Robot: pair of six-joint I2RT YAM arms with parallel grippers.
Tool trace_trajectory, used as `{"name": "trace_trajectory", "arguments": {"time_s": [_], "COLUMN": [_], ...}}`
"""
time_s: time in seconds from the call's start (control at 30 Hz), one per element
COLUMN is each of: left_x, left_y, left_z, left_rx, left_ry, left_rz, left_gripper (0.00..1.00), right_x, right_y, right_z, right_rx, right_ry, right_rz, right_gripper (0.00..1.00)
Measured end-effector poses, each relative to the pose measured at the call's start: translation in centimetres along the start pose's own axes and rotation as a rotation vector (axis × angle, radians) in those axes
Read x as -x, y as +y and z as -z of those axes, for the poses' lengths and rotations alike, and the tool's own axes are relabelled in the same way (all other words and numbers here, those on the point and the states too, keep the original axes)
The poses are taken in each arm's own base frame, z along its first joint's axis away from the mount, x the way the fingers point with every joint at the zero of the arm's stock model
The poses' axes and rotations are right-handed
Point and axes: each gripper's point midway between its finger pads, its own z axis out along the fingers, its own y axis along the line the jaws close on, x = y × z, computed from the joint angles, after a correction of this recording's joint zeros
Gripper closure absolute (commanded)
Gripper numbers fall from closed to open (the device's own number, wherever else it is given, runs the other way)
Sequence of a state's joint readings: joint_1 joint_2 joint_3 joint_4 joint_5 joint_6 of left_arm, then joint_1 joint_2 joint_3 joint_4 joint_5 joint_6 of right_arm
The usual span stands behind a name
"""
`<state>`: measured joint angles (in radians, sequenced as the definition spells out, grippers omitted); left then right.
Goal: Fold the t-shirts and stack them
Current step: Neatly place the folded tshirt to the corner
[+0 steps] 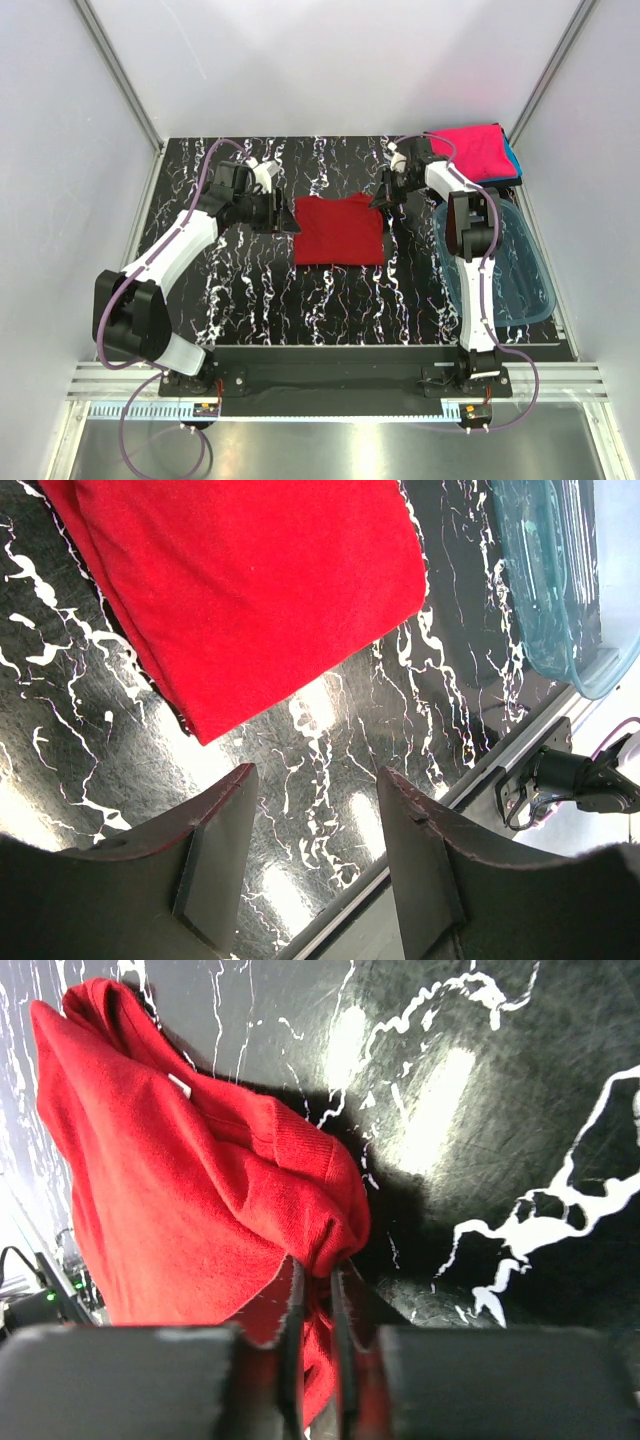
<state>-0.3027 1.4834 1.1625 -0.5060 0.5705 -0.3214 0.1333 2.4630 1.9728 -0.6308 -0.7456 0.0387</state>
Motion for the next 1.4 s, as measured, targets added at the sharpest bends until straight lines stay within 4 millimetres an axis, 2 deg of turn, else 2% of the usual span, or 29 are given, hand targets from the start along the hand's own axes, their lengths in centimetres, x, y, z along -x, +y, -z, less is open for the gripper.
{"name": "trace_trajectory", "arguments": {"time_s": [0.03,0.23,0.37,0.57,0.7,0.8,1.2,1.4], "left_x": [0.0,-0.3,-0.3,-0.3,-0.3,-0.4,-0.4,-0.5], "left_y": [0.0,0.2,0.2,0.2,0.2,0.1,0.1,-0.1], "left_z": [0.0,-0.1,-0.1,-0.1,-0.1,-0.1,-0.1,-0.1], "left_rx": [0.001,0.006,0.005,0.004,0.002,0.0,-0.003,-0.014], "left_ry": [0.001,0.007,0.007,0.007,0.008,0.009,0.01,0.015], "left_rz": [0.001,0.005,0.005,0.005,0.005,0.005,0.006,0.006], "left_gripper": [0.44,0.44,0.44,0.44,0.44,0.44,0.44,0.44], "right_x": [-0.1,0.0,0.7,3.8,6.6,8.6,12.7,13.9], "right_y": [0.0,0.0,0.4,2.7,4.6,5.3,4.4,3.7], "right_z": [0.0,0.1,1.1,5.6,9.2,11.2,17.5,21.0], "right_rx": [0.001,-0.01,-0.068,-0.176,-0.24,-0.293,-0.566,-0.657], "right_ry": [0.002,0.0,-0.017,-0.116,-0.205,-0.256,-0.322,-0.337], "right_rz": [0.0,0.007,0.024,0.115,0.219,0.289,0.488,0.559], "right_gripper": [1.0,1.0,1.0,1.0,1.0,1.0,1.0,1.0]}}
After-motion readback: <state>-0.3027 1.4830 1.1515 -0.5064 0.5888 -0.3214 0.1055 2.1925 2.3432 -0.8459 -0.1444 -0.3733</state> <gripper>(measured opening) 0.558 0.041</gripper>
